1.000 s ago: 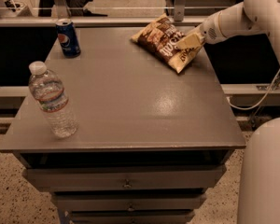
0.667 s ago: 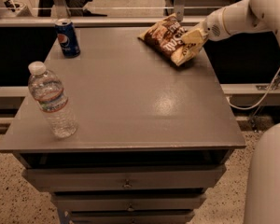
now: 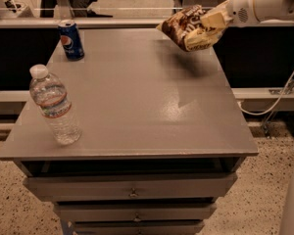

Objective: Move brown chip bag near water bottle

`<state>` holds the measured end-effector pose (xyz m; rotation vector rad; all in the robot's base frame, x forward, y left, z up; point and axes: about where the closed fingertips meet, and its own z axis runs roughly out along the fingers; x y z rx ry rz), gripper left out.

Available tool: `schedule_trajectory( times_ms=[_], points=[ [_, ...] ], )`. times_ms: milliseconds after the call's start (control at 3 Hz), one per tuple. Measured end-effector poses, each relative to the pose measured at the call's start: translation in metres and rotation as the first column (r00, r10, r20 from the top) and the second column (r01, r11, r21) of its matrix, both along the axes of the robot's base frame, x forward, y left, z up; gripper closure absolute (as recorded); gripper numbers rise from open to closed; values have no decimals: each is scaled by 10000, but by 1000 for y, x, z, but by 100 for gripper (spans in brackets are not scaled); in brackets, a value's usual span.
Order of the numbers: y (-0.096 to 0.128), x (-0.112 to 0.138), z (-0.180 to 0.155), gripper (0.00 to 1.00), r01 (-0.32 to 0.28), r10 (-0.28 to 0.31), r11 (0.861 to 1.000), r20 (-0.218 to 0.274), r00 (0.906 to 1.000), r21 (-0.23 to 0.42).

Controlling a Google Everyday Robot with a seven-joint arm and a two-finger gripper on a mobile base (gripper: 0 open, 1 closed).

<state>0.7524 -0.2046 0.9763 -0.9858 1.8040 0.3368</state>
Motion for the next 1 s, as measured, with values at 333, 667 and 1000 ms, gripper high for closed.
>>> schedule_trajectory(
  times_ms=[333,667,1000],
  points=[
    [0,-1,1,100,-6,6,10000,19,10000,5],
    [6,-2,-1,100,-255,255,9994,2,9997,254],
    [33,-25,7,100,-1197,1206,9901,-86,9927,731]
  ],
)
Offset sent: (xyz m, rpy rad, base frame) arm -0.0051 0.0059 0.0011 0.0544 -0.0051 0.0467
